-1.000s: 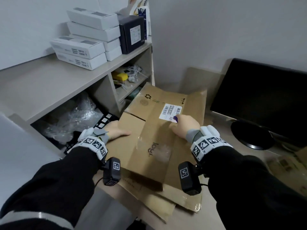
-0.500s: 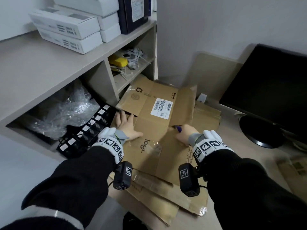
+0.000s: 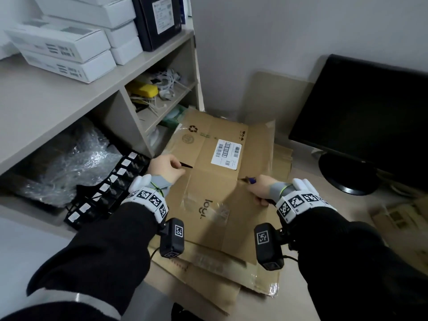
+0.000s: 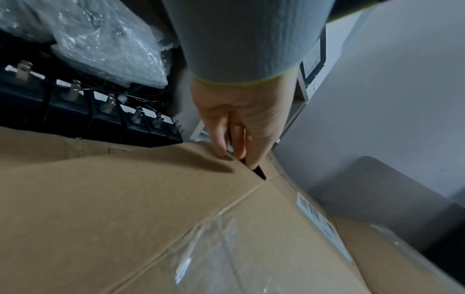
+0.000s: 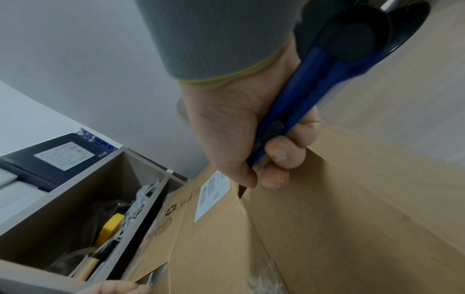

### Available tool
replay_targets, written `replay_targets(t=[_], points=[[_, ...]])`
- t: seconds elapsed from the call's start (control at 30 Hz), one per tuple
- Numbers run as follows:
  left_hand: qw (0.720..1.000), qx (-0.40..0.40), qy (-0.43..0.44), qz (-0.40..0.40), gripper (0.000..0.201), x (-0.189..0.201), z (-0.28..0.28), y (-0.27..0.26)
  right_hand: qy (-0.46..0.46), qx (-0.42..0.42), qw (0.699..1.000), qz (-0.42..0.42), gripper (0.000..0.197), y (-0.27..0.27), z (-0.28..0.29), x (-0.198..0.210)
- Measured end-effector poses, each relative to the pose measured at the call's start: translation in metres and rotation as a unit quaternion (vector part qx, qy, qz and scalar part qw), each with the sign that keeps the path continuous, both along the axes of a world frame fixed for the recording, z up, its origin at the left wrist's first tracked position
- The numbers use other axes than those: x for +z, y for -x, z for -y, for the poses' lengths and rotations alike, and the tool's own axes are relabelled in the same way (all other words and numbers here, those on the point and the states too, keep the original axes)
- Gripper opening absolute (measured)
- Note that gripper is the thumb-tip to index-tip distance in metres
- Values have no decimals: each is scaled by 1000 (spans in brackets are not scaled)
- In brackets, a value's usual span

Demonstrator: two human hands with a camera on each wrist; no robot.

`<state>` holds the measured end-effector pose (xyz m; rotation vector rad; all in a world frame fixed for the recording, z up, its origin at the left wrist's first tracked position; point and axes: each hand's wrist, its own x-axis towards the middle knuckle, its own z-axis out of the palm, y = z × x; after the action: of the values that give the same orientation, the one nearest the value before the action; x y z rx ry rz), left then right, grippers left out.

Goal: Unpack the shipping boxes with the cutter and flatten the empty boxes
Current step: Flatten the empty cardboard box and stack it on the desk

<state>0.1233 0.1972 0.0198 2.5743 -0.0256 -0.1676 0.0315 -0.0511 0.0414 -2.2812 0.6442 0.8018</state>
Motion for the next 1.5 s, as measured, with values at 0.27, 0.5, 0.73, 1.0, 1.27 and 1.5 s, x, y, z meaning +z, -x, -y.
replay_targets(t=[0.27,0.5,0.73,1.0,1.27,1.5], points=[[971,-134,-185,65,60,-11,51,34,69,-63,986,140,16,21,19,4],[924,-262,-237,-146,111,-38,67,39,171,-140,919,327,9,26,31,29],[904,-286,-254,-194,117,-64,65,36,189,154,942,231,37,1,18,-15],[907,-292,-217,-213,116,-87,61,37,127,218,965,76,44,-4,16,-75],[910,-286,-214,-208,116,-95,62,36,149,197,966,73,50,-9,8,-90],[923,-256,-200,-204,113,-81,66,34,125,196,967,107,45,-1,14,-82]])
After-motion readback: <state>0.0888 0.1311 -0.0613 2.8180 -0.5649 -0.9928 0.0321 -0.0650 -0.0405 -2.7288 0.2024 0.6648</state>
